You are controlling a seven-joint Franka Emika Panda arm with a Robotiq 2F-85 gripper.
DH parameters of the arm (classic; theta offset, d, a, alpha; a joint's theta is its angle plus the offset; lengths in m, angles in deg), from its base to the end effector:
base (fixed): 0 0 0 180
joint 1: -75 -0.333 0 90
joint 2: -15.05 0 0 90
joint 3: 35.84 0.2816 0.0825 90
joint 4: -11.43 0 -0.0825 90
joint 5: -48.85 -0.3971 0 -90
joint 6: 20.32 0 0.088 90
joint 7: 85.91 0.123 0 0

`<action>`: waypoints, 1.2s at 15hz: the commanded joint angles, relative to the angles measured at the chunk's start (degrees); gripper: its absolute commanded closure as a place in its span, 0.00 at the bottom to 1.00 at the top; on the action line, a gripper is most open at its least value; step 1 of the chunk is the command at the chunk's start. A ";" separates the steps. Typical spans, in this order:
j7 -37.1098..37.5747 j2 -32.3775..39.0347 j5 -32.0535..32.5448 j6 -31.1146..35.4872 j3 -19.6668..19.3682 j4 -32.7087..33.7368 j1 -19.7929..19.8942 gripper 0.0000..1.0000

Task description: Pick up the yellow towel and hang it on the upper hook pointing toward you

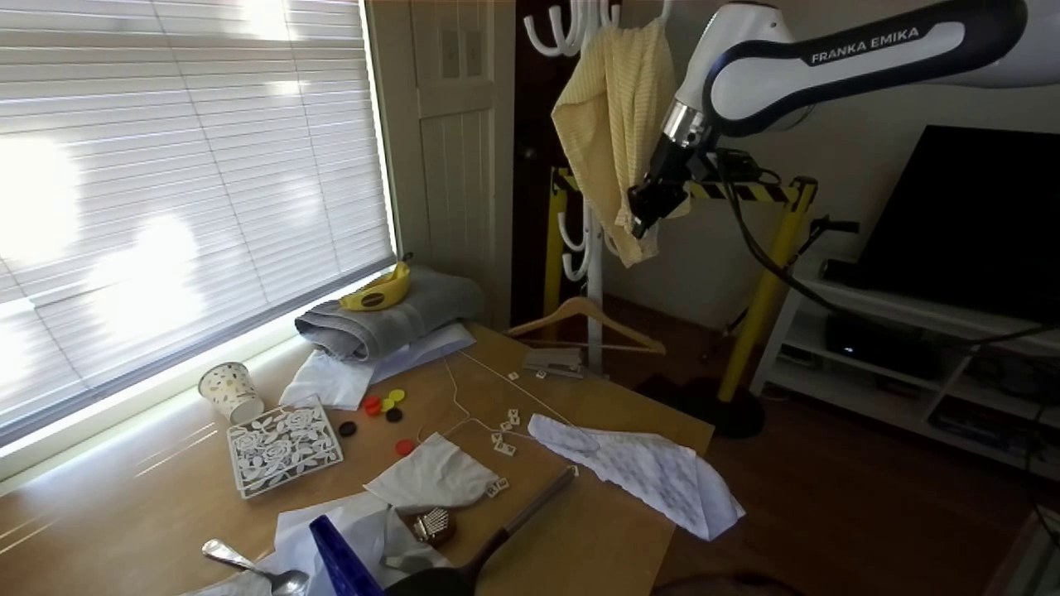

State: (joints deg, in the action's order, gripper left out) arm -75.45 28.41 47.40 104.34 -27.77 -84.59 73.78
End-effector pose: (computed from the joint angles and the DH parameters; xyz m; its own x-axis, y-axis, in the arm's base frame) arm 0.6564 0.1026 0.4400 0.9668 -0.0520 0.2503 -0.0267 -0.9943 -0.1035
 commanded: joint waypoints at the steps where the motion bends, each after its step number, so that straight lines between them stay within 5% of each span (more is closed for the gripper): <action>1: -3.72 -1.25 -3.73 -6.37 -0.97 -3.11 -0.97 0.99; 2: -3.54 -1.15 -3.50 -7.32 -1.22 -2.78 -1.02 0.99; 3: -2.05 -1.12 -2.80 -8.44 -1.66 -2.49 -1.16 0.73; 6: -1.66 -1.14 -2.21 -11.37 -2.40 -2.45 -1.24 0.60; 14: -3.12 -1.13 -1.60 -14.06 -3.38 -3.57 -1.35 0.03; 18: -4.16 -1.19 -2.42 -12.15 -2.98 -4.00 -1.65 0.00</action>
State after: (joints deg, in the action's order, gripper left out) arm -78.00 28.22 46.18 91.16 -30.26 -87.42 73.03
